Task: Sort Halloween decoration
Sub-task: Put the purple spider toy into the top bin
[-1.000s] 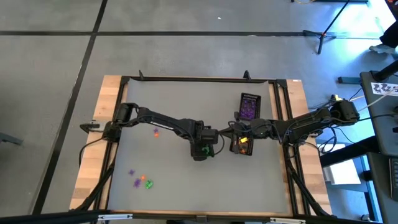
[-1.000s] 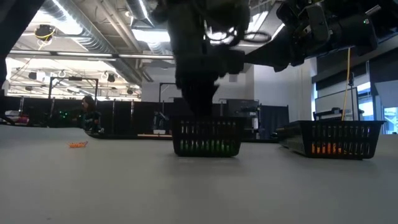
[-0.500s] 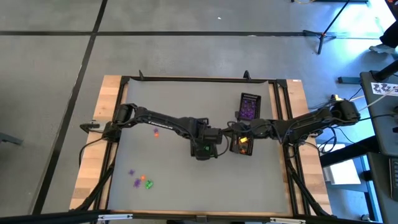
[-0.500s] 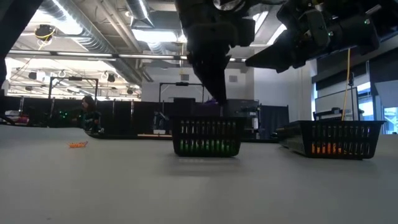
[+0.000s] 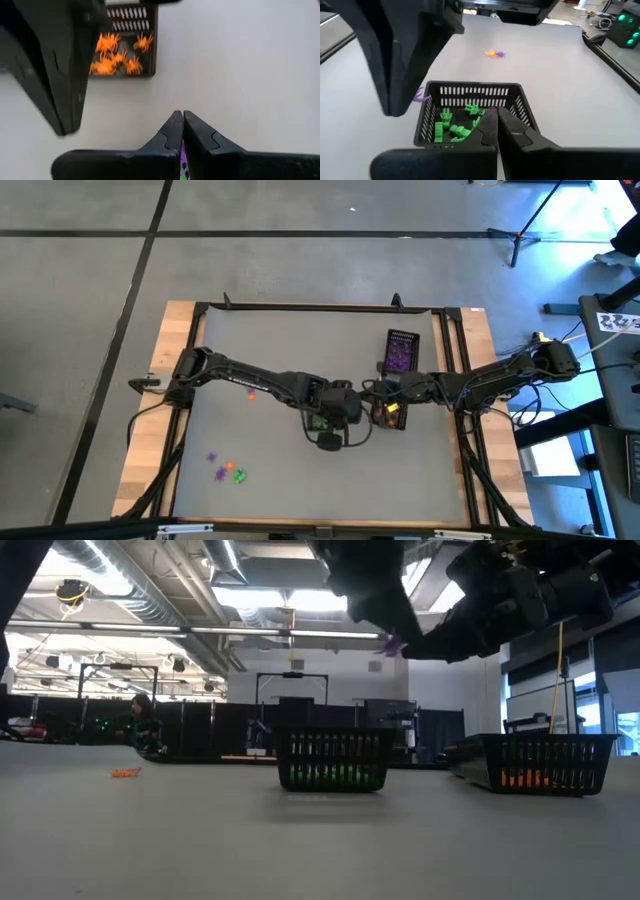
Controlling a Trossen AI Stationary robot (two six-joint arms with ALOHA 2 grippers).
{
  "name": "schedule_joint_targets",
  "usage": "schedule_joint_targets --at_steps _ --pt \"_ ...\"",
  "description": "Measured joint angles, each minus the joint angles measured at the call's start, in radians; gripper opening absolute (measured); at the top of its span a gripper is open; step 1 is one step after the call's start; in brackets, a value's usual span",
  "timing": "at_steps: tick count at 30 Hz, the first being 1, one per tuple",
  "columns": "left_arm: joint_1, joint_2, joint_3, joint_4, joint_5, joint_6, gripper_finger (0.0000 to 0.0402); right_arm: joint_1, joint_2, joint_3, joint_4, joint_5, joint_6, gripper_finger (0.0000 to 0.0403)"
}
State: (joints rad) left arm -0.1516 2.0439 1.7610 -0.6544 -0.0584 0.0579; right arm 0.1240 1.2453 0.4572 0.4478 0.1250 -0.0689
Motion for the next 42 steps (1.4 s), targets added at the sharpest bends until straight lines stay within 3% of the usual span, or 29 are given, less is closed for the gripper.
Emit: schedule_joint_targets --at_steps 7,12,18,22,26,36,42 --pt "-0.002 -0.058 -0.161 0.136 0.031 -0.026 0.0 0.0 -0.024 0.0 -0.045 -0.014 0.001 0.0001" --pt "-0.002 -0.186 -0.392 0.407 0.034 -0.076 0.0 0.0 -0.042 0.0 -0.06 -0.064 0.01 0.0001" --pt "-0.022 -0.312 -0.626 0.891 0.077 -0.076 0.0 0.0 0.006 -0.002 0.055 -0.305 0.017 0.0001" --pt "-0.038 -0.32 -0.7 1.105 0.088 -0.072 0.0 0.0 0.067 0.0 0.205 -0.427 0.022 0.0001" --pt "-0.048 -0.314 -0.711 1.145 0.087 -0.056 0.0 0.0 0.149 0.0 0.325 -0.485 0.049 0.0023" --pt "-0.061 -0.313 -0.712 1.148 0.082 -0.047 0.0 0.0 0.238 -0.001 0.525 -0.485 0.064 0.0189" --pt "-0.057 -0.313 -0.712 1.145 0.072 -0.028 0.0 0.001 0.238 0.0 0.554 -0.494 0.08 0.0219"
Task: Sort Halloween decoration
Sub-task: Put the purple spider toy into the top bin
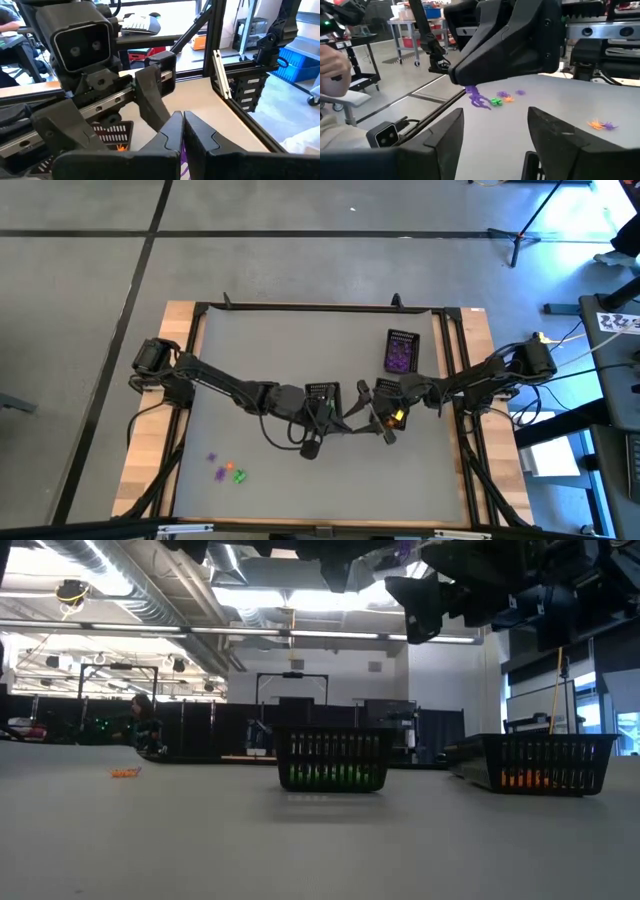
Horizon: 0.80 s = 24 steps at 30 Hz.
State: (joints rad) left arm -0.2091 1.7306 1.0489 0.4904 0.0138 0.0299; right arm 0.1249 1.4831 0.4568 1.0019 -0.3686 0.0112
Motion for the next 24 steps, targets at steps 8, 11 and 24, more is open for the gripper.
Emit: schedule_joint_targets --at_steps 8,11,24 --pt "0.018 0.001 0.0 0.003 -0.03 0.006 0.0 0.0 0.0 0.0 0.033 0.018 0.004 0.0201" --pt "0.026 0.001 0.0 0.014 -0.03 0.001 0.0 0.0 0.0 0.0 0.029 0.017 0.007 0.0177" --pt "0.027 0.001 0.0 0.027 -0.03 -0.001 0.0 0.0 0.003 0.0 0.028 0.001 -0.014 0.0039"
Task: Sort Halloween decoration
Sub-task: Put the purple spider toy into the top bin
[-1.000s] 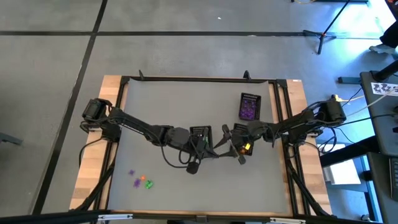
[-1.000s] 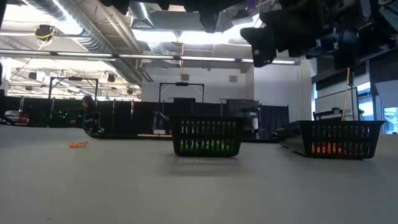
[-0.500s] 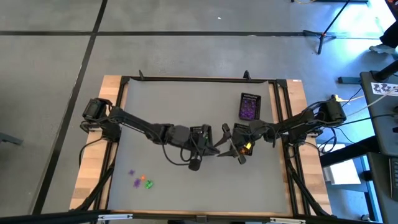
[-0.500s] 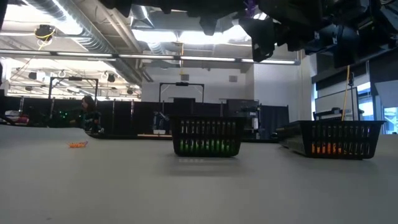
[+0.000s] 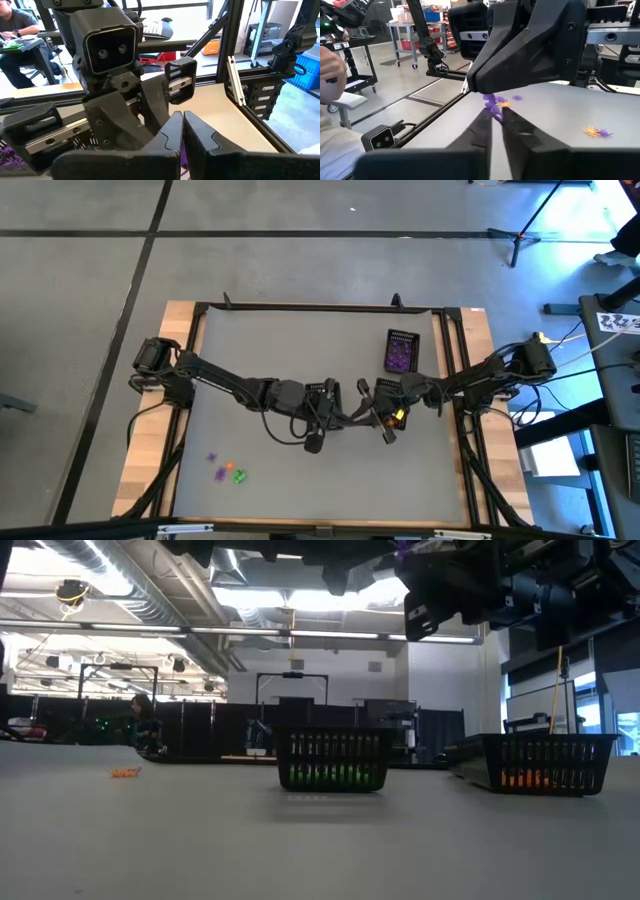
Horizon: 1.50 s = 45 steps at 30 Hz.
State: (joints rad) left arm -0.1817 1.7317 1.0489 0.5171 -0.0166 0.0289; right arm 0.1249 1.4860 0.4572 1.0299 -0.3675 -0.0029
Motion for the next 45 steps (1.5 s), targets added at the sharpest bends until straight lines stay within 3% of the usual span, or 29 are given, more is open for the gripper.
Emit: schedule_joint_targets --at_steps 3,14,23,32,37,42,45 --pt "0.0 0.0 0.0 0.0 0.0 0.0 0.0 -0.001 0.0 0.0 -0.001 -0.001 -0.002 0.0008" --pt "-0.001 0.0 0.0 0.001 -0.155 -0.046 0.0 -0.034 -0.007 0.0 -0.03 0.052 0.034 0.0004" --pt "-0.001 0.001 0.0 -0.007 -0.156 -0.045 0.0 -0.115 -0.076 0.0 -0.199 0.071 0.077 0.0002" --pt "-0.001 0.001 0.0 -0.009 -0.155 -0.045 0.0 -0.113 -0.087 0.0 -0.222 0.113 0.077 0.0001" --pt "-0.001 0.001 0.0 -0.009 -0.154 -0.045 0.0 -0.13 -0.139 0.0 -0.375 0.305 0.069 0.0" --pt "-0.001 0.001 0.0 -0.01 -0.154 -0.045 0.0 -0.188 -0.268 -0.002 -0.691 0.554 0.062 0.0" --pt "-0.001 0.001 0.0 -0.009 -0.154 -0.045 0.0 -0.225 -0.372 -0.061 -0.743 0.63 0.058 0.0"
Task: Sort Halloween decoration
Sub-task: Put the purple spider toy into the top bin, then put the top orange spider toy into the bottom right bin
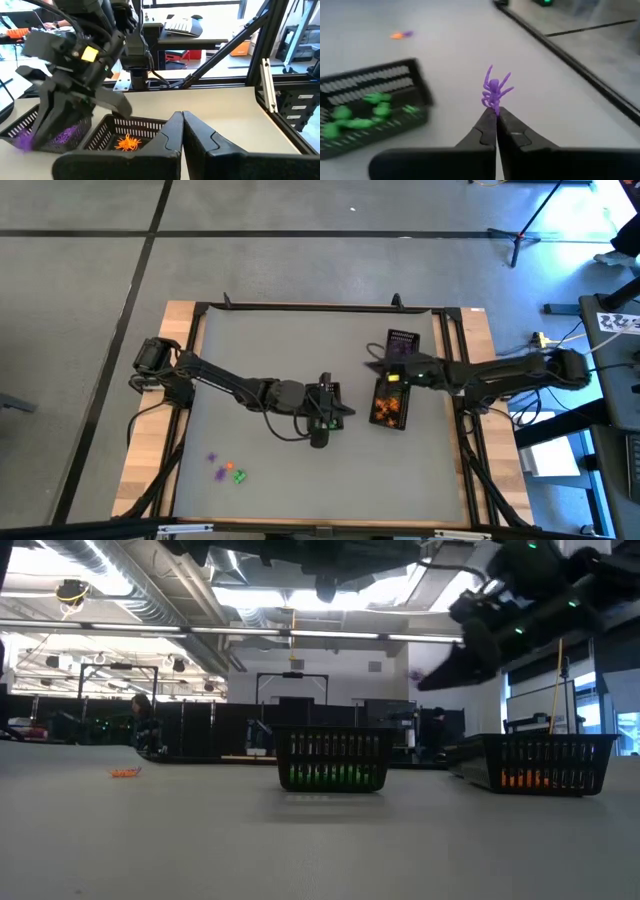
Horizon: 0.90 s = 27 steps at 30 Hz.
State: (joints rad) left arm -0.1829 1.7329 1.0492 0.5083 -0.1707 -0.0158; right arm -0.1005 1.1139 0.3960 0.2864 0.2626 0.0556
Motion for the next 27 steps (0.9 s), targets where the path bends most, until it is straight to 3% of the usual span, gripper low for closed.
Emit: schedule_joint_targets --at_steps 9,14,19,27 --pt "0.0 0.0 0.0 -0.002 0.0 0.0 0.0 -0.26 -0.38 -0.235 -0.054 0.07 0.119 0.0" --pt "0.0 0.0 0.0 -0.001 0.0 0.0 0.0 -0.359 -0.469 -0.241 -0.19 0.064 0.147 0.0019" --pt "0.0 0.0 0.0 -0.001 0.0 0.0 0.0 -0.429 -0.473 -0.241 -0.306 0.069 0.143 0.0076" --pt "0.0 0.0 0.0 0.0 0.0 0.0 0.0 -0.444 -0.473 -0.241 -0.307 -0.069 0.182 0.0187"
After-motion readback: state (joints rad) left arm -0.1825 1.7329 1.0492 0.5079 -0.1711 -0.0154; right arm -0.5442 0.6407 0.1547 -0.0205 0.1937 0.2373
